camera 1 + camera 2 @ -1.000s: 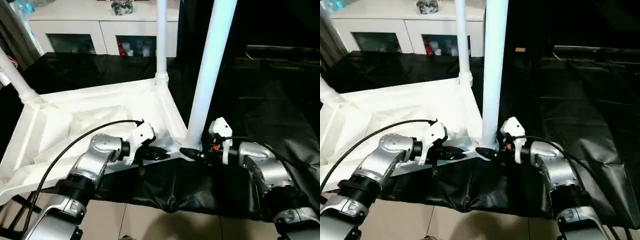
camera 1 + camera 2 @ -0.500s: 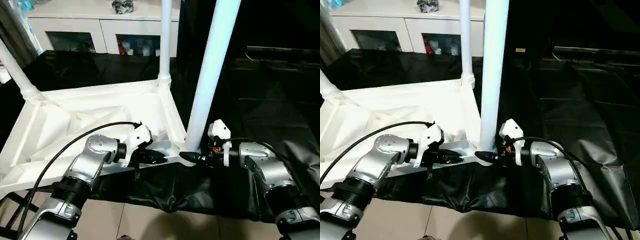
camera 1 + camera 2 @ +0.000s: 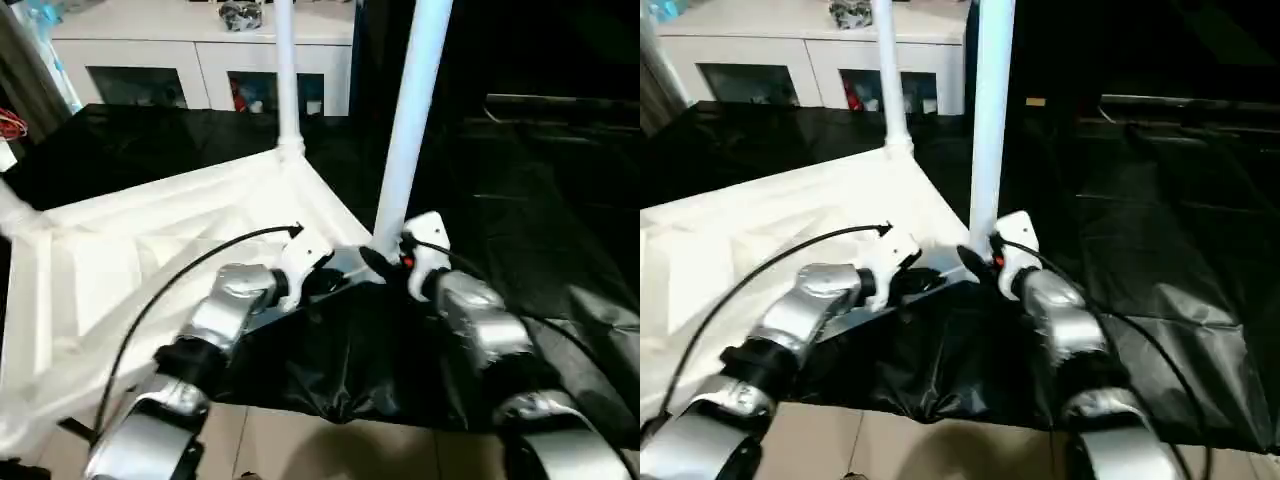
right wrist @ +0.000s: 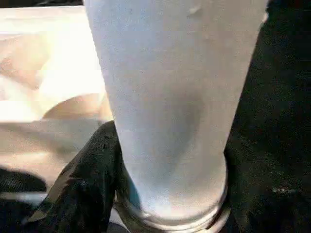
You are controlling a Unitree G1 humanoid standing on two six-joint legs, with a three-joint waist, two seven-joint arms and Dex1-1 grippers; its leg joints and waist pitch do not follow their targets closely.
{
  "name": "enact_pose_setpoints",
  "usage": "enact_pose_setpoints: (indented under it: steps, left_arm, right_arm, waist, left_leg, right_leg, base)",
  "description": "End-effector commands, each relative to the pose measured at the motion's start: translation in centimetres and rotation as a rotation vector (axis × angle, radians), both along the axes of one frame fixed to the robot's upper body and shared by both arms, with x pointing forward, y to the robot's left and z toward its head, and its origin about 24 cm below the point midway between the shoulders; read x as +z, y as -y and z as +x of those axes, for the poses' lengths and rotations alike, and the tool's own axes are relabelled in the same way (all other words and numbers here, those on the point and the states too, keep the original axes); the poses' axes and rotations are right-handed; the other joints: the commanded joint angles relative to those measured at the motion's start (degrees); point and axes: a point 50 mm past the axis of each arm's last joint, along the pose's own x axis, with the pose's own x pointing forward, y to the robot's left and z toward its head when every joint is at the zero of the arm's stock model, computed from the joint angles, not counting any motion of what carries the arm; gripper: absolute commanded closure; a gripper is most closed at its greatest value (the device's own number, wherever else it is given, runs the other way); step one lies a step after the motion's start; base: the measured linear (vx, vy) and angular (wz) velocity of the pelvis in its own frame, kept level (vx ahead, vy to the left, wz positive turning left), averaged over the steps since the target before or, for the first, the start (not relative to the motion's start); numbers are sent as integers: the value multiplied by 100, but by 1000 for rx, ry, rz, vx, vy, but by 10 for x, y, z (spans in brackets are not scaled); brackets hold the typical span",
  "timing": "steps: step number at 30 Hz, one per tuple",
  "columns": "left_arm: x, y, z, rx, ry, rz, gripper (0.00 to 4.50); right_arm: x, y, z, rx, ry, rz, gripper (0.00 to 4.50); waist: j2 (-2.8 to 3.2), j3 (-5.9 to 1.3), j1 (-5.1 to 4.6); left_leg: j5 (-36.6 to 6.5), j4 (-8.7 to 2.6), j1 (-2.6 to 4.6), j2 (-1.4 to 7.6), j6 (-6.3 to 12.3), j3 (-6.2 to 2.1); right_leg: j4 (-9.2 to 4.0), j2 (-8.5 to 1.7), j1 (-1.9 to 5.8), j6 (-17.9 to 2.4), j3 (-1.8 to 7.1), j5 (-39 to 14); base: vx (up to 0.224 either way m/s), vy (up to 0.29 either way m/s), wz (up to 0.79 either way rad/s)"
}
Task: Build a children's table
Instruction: Rotate leg to tighten
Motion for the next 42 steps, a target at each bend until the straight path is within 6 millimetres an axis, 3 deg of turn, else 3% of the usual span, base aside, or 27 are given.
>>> enact_pose_setpoints:
  steps: [1, 3, 5, 10, 18, 19, 24, 28, 34, 35, 42]
  left_arm:
    - [29, 25, 7, -22, 114, -117, 450]
    - [29, 27, 6, -44, 116, -127, 450]
    - [30, 27, 5, -70, 123, -131, 450]
    - [27, 20, -4, -174, 99, -148, 450]
    - [21, -2, -20, -337, 39, -125, 450]
    - [21, -3, -21, -349, 33, -125, 450]
    - [23, -14, -24, -393, 13, -119, 450]
    - [23, -20, -28, -436, -10, -114, 450]
    - [23, -26, -31, -469, -33, -102, 450]
    - [23, -26, -31, -473, -39, -100, 450]
    - [22, -28, -30, -460, -32, -93, 450]
  right_arm:
    - [-16, -30, -11, 112, -50, -19, 181]
    - [-13, -33, -12, 142, -41, 27, 181]
    - [-12, -32, -11, 151, -55, 72, 111]
    - [-9, -17, -11, 207, -32, 46, 67]
    - [-3, 12, -24, 447, 1, 1, 67]
    - [-2, 14, -26, 472, 1, 0, 67]
    - [2, 25, -43, 652, -31, 1, 67]
    - [4, 31, -53, 757, -73, 0, 67]
    - [5, 32, -61, 827, -105, -4, 115]
    - [5, 31, -62, 838, -114, -5, 138]
    - [3, 29, -67, 857, -126, -21, 180]
  waist:
    - [-96, -446, 4]
    - [-98, -450, 16]
    - [-106, -435, 17]
    - [-105, -423, 5]
    - [-93, -411, 62]
    - [-50, -406, 81]
    - [-69, -415, 149]
    - [-49, -411, 173]
    - [-46, -413, 175]
    - [-48, -413, 171]
    - [-55, -412, 167]
  left_leg:
    - [-842, -373, 77, 173, 406, -21]
    - [-753, -366, 63, 175, 507, -18]
    - [-827, -373, 62, 179, 563, -21]
    - [-1003, -382, 65, 184, 518, -25]
    - [-1127, -387, 79, 222, 544, -13]
    - [-1197, -394, 78, 226, 514, -19]
    - [-1165, -394, 82, 235, 507, -23]
    - [-1181, -400, 85, 237, 526, -25]
    - [-1232, -404, 87, 235, 454, -31]
    - [-1238, -406, 81, 236, 445, -34]
    - [-1242, -406, 89, 234, 406, -34]
  right_leg:
    - [-348, -319, 305, -1325, 265, -955]
    - [-327, -322, 318, -1386, 259, -783]
    - [-338, -323, 326, -1401, 252, -900]
    - [-361, -327, 332, -1376, 248, -1118]
    - [-355, -320, 309, -1421, 250, -1167]
    - [-363, -314, 319, -1386, 248, -1210]
    - [-343, -310, 314, -1397, 257, -1173]
    - [-354, -307, 305, -1400, 255, -1181]
    - [-361, -313, 302, -1379, 256, -1267]
    - [-359, -317, 305, -1378, 254, -1265]
    - [-367, -316, 300, -1365, 259, -1288]
  base:
    - [0, 0, 0]
    - [0, 0, 0]
    - [0, 0, 0]
    - [0, 0, 0]
    - [0, 0, 0]
    - [0, 0, 0]
    - [0, 0, 0]
    - [0, 0, 0]
    - [0, 0, 0]
    - [0, 0, 0]
    - [0, 0, 0]
